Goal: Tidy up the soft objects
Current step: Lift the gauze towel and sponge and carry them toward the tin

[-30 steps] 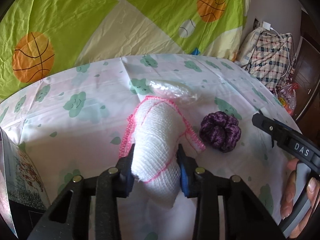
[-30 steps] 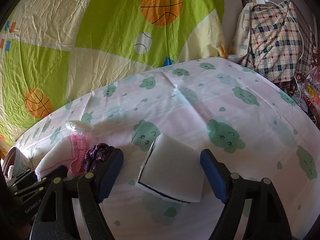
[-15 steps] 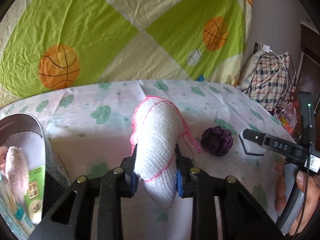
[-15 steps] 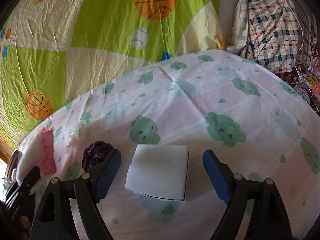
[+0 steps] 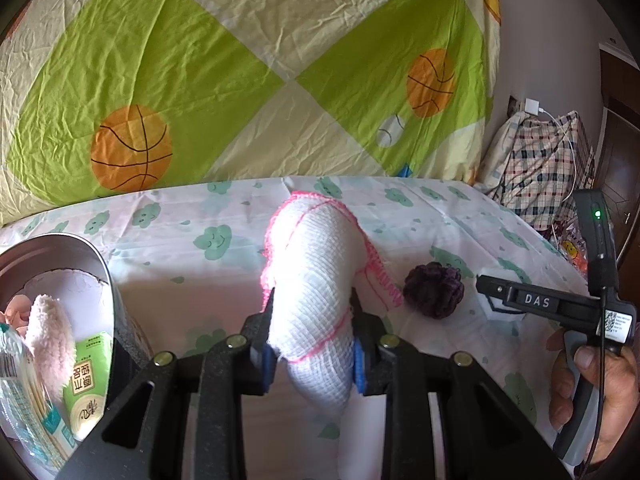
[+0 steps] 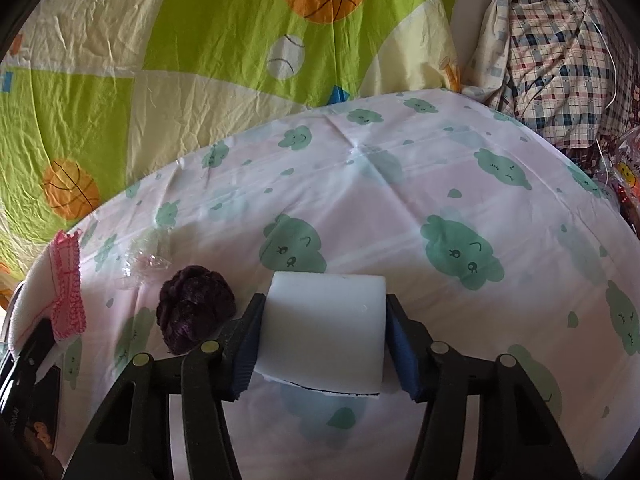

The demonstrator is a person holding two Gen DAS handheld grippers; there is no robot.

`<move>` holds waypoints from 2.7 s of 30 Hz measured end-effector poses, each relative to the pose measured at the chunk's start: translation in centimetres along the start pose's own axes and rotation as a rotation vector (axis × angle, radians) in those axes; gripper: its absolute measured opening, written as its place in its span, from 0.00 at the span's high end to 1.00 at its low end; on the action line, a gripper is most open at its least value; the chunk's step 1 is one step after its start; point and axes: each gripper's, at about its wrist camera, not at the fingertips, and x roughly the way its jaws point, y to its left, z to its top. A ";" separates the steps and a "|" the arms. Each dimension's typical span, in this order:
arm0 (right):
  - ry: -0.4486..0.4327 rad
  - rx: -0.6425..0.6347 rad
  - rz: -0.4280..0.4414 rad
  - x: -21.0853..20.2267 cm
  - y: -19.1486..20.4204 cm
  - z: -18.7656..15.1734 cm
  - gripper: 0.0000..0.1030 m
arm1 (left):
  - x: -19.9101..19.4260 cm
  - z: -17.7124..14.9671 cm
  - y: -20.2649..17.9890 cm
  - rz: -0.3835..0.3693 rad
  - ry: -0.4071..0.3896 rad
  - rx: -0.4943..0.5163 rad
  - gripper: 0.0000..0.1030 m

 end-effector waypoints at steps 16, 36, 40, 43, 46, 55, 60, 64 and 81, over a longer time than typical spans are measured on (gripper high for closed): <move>-0.245 -0.086 0.091 -4.6 1.9 -0.8 0.42 | -2.2 -0.4 -1.0 0.053 -0.092 0.052 0.73; -0.464 -0.256 0.105 -9.3 7.3 -4.4 0.42 | -6.0 -1.6 0.7 0.108 -0.216 -0.013 0.73; -0.512 -0.299 0.114 -10.3 8.4 -5.3 0.42 | -6.5 -1.9 0.9 0.115 -0.225 -0.012 0.73; -0.531 -0.304 0.139 -10.8 8.7 -5.8 0.42 | -6.9 -2.1 1.1 0.119 -0.230 -0.018 0.73; -0.532 -0.297 0.151 -10.9 8.8 -5.8 0.42 | -7.2 -2.3 1.4 0.117 -0.234 -0.025 0.73; -0.536 -0.297 0.192 -11.2 9.1 -6.2 0.42 | -8.0 -2.7 2.2 0.118 -0.245 -0.043 0.73; -0.530 -0.296 0.217 -11.3 9.7 -6.6 0.42 | -8.3 -2.8 2.5 0.116 -0.245 -0.053 0.73; -0.529 -0.293 0.232 -11.5 10.0 -6.8 0.42 | -8.6 -3.0 2.7 0.116 -0.249 -0.065 0.73; -0.535 -0.298 0.270 -11.9 11.5 -7.5 0.42 | -10.4 -3.8 3.7 0.136 -0.291 -0.089 0.73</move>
